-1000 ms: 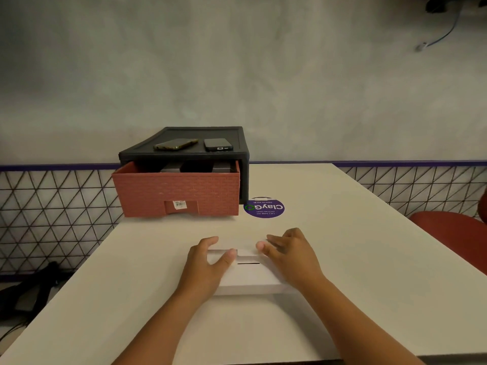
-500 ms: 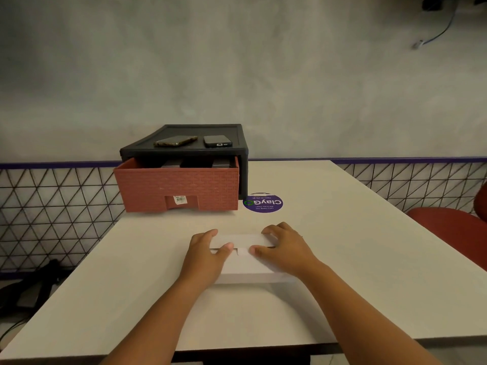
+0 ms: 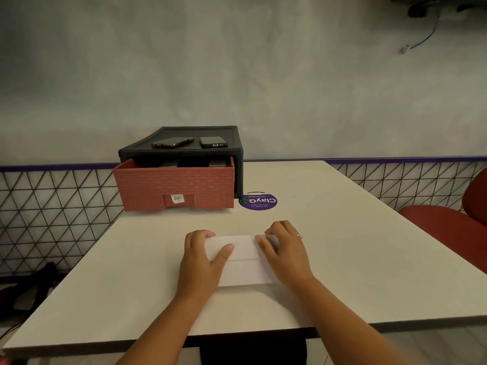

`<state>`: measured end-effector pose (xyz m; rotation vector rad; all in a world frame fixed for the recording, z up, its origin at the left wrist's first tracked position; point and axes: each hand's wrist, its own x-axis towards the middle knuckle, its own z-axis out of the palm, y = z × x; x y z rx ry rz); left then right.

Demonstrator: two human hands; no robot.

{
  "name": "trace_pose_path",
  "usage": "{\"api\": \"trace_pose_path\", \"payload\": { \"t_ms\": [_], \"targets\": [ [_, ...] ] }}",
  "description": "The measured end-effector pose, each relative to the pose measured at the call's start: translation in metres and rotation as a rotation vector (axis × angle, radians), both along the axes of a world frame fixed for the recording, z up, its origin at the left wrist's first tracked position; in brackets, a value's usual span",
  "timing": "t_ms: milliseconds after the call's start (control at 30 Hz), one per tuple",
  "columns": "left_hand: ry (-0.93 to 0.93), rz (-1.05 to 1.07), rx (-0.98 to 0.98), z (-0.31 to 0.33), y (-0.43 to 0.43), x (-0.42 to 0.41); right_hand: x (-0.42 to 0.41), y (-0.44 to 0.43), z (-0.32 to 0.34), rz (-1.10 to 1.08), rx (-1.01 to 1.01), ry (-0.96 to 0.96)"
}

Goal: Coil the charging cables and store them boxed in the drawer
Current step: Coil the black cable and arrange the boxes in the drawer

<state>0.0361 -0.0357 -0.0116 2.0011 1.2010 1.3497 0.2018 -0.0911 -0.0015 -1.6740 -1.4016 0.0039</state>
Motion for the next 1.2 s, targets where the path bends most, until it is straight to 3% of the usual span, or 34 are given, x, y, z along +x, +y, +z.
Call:
{"api": "trace_pose_path", "payload": {
  "t_ms": [333, 533, 767, 967, 1100, 1200],
  "targets": [
    [0.047, -0.105, 0.175, -0.004, -0.016, -0.017, 0.004, -0.034, 0.004, 0.204, -0.116, 0.134],
    [0.084, -0.076, 0.264, -0.007, -0.03, -0.021, 0.003, -0.054, 0.006, 0.284, -0.095, 0.394],
    [0.147, -0.032, -0.018, 0.014, -0.044, 0.007, 0.01, -0.063, -0.001, 0.223, -0.085, 0.562],
    [0.289, 0.02, -0.338, 0.038, -0.039, 0.055, 0.015, -0.049, -0.006, 0.227, -0.051, 0.531],
    [0.157, -0.11, -0.46, 0.045, -0.017, 0.083, 0.024, -0.028, -0.007, 0.276, -0.062, 0.527],
    [0.008, -0.194, -0.535, 0.039, 0.005, 0.1, 0.034, -0.006, -0.007, 0.292, -0.131, 0.305]
  ]
}}
